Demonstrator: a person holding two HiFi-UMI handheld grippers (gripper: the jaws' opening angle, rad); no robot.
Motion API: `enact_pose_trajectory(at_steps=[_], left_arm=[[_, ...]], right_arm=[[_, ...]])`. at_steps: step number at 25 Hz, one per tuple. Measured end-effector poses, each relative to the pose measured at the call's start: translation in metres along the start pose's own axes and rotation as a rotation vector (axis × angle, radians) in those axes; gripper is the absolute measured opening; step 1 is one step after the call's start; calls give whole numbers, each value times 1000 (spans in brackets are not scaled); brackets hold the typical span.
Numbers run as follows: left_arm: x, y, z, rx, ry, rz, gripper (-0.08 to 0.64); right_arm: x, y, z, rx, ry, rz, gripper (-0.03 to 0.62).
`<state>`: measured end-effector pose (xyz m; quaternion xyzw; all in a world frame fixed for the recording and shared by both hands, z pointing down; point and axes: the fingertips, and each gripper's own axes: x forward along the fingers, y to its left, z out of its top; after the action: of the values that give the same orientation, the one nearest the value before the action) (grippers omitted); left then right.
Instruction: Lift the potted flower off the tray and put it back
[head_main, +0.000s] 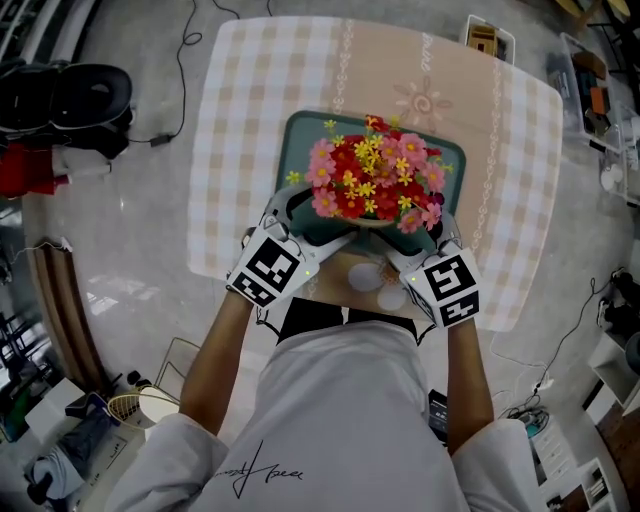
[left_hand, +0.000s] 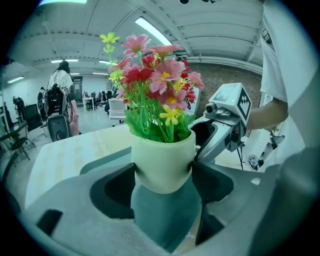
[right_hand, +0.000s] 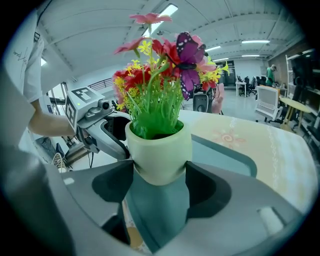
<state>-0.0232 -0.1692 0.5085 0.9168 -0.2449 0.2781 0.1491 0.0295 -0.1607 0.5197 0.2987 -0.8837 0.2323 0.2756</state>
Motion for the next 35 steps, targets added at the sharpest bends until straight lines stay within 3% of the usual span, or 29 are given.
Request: enact_pose_trajectory(at_steps=[9, 23, 35], left_arm=[[13, 11, -7, -54, -18, 4, 357], [27, 14, -22, -51, 4, 29, 357], [32, 15, -32, -15, 24, 75, 357]], right_arm=[[12, -12, -2, -3, -19, 9, 334], [24, -20, -15, -27, 0, 12, 331], [30, -22, -21, -145, 10, -39, 333]])
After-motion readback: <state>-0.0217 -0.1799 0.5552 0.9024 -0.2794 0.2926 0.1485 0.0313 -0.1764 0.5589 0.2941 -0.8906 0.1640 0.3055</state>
